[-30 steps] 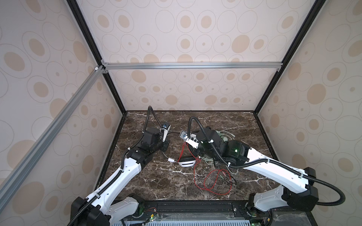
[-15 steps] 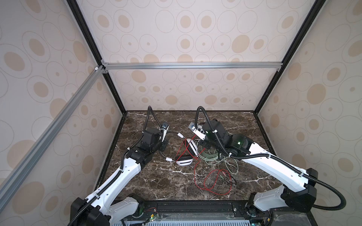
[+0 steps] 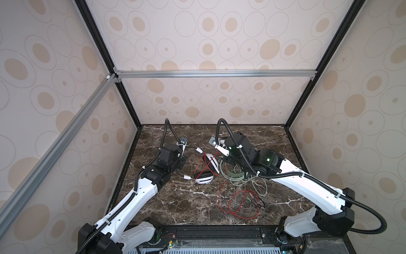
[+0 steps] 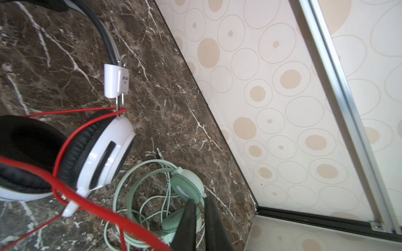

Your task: Wrap the headphones

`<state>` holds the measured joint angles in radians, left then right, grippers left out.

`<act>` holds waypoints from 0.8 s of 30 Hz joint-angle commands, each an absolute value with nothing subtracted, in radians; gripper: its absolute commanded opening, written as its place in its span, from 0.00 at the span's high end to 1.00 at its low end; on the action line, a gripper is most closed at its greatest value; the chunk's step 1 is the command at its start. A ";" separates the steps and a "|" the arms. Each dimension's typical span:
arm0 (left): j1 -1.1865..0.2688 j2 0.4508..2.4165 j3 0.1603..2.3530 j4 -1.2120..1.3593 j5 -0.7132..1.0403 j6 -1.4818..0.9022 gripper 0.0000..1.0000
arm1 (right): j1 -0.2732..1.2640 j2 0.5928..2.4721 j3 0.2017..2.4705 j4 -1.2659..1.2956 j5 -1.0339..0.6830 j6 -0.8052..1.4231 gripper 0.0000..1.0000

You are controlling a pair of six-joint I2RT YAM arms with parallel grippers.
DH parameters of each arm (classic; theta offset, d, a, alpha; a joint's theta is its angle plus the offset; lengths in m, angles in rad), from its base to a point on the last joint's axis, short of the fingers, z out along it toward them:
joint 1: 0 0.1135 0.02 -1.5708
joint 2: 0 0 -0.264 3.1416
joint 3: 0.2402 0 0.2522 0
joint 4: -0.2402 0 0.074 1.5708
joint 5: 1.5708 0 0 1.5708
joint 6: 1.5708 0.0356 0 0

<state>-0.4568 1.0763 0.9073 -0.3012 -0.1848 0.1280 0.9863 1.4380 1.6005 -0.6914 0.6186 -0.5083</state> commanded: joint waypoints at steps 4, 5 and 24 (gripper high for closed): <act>-0.473 1.026 0.970 -0.260 -0.010 0.137 1.00 | 0.947 1.475 1.676 -0.648 0.608 -0.558 0.84; -0.475 1.014 0.966 -0.253 0.017 0.133 1.00 | 0.932 1.476 1.677 -0.641 0.570 -0.542 0.84; -0.476 0.930 1.020 -0.227 0.322 0.055 1.00 | 0.642 1.484 1.522 -0.438 0.042 -0.245 0.81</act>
